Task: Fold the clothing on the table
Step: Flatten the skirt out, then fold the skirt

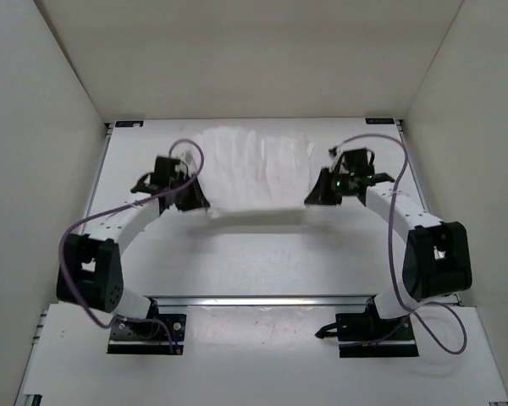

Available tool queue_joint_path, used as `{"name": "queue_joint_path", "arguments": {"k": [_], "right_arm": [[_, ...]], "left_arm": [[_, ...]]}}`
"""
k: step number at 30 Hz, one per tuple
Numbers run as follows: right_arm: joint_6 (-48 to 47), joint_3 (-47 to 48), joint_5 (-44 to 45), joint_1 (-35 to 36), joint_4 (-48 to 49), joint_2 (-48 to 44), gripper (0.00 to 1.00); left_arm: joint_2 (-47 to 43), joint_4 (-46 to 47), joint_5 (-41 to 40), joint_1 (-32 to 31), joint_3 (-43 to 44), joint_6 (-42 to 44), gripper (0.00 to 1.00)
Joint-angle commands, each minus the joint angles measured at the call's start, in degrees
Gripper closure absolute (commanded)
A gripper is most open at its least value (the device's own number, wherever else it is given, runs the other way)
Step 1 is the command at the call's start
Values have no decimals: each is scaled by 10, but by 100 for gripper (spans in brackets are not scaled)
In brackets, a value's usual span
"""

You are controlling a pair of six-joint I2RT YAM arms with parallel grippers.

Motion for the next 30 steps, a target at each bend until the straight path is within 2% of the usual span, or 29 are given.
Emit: {"name": "queue_joint_path", "arguments": {"k": [1,2,3,5,7,12,18,30], "right_arm": [[57,-90,38,16,56,-17,96],[60,-123,67,40,60,-22,85],[62,-154,82,65,63,-34,79],[67,-191,122,96,83,-64,74],[74,-220,124,97,96,-89,71],[73,-258,118,66,108,-95,66],[83,-285,136,68,110,-123,59],[120,-321,136,100,161,-100,61]], "left_arm": [[-6,78,21,-10,-123,-23,57],[-21,92,22,-17,-160,-31,45],[-32,108,26,-22,-199,-35,38],[-88,119,3,-43,-240,-52,36],[-127,126,-11,-51,-273,-64,34],[-145,142,-36,-66,-320,-84,34],[-117,124,-92,-98,-310,-88,32],[-93,197,-142,-103,-327,-132,39]]}}
